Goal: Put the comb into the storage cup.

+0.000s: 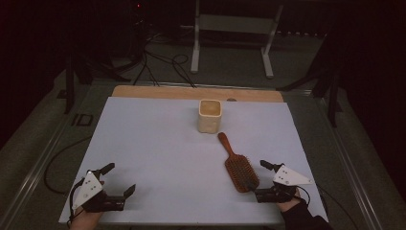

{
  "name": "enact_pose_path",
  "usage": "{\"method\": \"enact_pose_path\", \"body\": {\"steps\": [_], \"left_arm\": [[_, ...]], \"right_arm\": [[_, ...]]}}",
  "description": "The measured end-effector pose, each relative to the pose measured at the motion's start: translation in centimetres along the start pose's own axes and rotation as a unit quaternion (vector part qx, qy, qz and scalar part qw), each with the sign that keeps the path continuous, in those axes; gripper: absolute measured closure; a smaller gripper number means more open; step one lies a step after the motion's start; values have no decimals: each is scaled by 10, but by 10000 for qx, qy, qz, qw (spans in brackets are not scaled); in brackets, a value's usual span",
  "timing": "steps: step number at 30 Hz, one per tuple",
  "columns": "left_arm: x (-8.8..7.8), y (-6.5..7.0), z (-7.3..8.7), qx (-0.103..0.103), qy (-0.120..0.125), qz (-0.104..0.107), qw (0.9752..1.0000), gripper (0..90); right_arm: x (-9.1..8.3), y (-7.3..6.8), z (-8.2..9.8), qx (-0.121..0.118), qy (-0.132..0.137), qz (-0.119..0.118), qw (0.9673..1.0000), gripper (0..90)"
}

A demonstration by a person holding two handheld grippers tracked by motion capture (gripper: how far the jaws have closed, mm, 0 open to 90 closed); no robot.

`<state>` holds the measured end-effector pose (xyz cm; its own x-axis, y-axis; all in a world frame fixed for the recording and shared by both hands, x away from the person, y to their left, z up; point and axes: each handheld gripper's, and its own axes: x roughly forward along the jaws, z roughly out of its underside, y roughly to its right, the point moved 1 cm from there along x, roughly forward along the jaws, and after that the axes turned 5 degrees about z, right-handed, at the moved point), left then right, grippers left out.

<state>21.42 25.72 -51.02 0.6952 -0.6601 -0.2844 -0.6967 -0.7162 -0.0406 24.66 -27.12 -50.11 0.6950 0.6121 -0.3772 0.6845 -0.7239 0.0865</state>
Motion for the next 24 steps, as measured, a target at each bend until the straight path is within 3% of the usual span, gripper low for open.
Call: {"method": "enact_pose_path", "body": {"steps": [3,13,24], "left_arm": [[0,0,-1,7,34,-23,10000,0],[-2,1,-2,-19,148,-28,9999,0],[-3,1,-2,-12,166,-9,9999,0]], "right_arm": [[-1,1,-1,64,-64,-132,9999,95],[5,-9,-2,-86,-484,-652,9967,81],[0,-15,-19,-123,-300,-755,9966,82]]}}
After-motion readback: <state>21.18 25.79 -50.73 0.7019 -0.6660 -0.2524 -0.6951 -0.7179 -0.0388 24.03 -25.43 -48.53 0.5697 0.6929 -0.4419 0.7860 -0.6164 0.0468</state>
